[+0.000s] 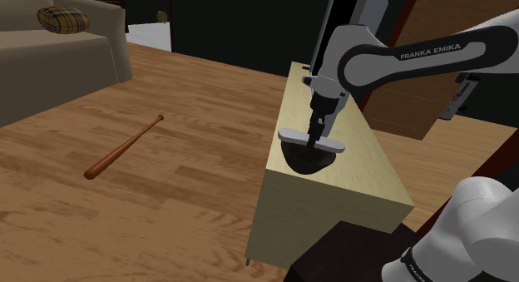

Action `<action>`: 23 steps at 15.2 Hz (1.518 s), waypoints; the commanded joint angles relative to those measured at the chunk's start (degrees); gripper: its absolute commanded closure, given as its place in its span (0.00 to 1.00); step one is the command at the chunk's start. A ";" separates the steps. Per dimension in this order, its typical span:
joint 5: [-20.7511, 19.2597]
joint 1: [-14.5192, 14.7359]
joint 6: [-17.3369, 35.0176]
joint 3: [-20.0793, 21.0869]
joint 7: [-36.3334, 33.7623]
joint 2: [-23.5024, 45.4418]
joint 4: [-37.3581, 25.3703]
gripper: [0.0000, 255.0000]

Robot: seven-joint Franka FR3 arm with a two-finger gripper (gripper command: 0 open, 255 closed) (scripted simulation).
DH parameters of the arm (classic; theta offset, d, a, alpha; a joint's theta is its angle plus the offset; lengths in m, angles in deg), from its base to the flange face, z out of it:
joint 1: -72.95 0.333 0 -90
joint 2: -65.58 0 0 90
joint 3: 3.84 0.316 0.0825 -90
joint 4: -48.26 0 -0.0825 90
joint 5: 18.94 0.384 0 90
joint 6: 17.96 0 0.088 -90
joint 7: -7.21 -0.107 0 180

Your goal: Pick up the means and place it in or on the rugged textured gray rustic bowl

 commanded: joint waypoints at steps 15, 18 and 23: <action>0.05 0.02 2.05 -0.03 0.02 0.62 1.38 0.00; -0.06 -0.02 -4.05 0.10 -0.09 -1.18 -2.93 0.00; -0.07 -0.02 -5.62 0.13 -0.11 -1.52 -4.16 0.00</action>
